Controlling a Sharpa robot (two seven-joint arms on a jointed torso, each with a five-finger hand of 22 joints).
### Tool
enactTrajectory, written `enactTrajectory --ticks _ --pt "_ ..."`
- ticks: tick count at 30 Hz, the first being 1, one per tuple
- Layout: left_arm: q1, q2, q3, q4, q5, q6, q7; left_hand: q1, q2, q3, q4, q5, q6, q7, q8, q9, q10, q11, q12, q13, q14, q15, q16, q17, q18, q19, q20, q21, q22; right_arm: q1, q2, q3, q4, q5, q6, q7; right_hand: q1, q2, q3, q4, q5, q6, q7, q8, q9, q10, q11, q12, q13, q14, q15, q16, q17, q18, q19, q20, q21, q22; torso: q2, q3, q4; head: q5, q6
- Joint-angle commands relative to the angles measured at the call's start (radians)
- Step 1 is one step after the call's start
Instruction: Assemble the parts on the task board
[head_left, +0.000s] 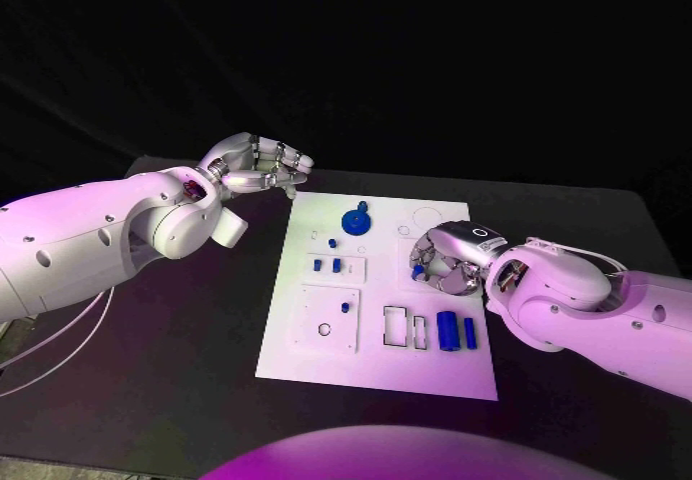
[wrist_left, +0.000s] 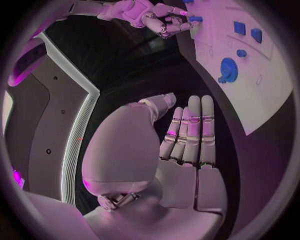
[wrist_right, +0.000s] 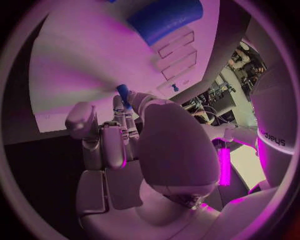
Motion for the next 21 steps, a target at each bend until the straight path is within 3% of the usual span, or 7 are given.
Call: enactTrajectory --ticks 1,11,21 --pt "0.0 0.002 0.0 0.001 0.006 0.015 0.005 -0.004 0.004 -0.003 0.002 0.007 -0.007 0.024 0.004 -0.001 -0.005 0.001 0.004 -0.001 -0.006 0.004 0.003 0.001 0.014 0.004 0.007 -0.006 -0.001 -0.004 -0.003 -0.002 0.009 -0.013 -0.032 -0.008 -0.015 0.001 0.01 -0.004 -0.001 0.009 -0.004 0.01 0.004 0.012 -0.001 -0.006 0.002 0.027 -0.006 0.006 0.0 -0.013 0.007 -0.004 0.008 0.031 0.0 0.0001 0.0004 0.001 -0.001" --pt "0.0 0.003 0.0 0.0 0.006 0.021 0.004 -0.002 0.006 -0.002 0.001 0.007 -0.007 0.024 0.005 -0.001 -0.006 0.001 0.006 -0.001 -0.006 0.004 0.003 0.001 0.015 0.005 0.006 -0.007 -0.001 0.004 -0.024 0.002 0.043 0.022 -0.094 0.0 -0.023 0.002 0.016 -0.006 -0.001 0.01 -0.006 0.016 0.008 0.018 -0.003 -0.006 0.003 0.026 -0.008 0.004 -0.003 -0.015 0.01 -0.006 0.014 0.034 0.0 -0.0002 -0.0006 -0.002 0.005" --pt "0.0 0.007 0.0 -0.006 0.007 0.023 0.003 -0.002 0.006 -0.002 0.001 0.007 -0.007 0.024 0.005 -0.001 -0.006 0.001 0.006 -0.001 -0.006 0.004 0.003 0.001 0.015 0.005 0.006 -0.007 -0.001 0.046 -0.065 0.013 0.109 0.075 -0.127 0.007 -0.023 0.002 0.017 -0.007 -0.001 0.01 -0.007 0.016 0.009 0.019 -0.003 -0.006 0.003 0.026 -0.008 0.004 -0.004 -0.014 0.01 -0.006 0.012 0.034 -0.002 -0.0008 -0.0004 -0.001 0.006"
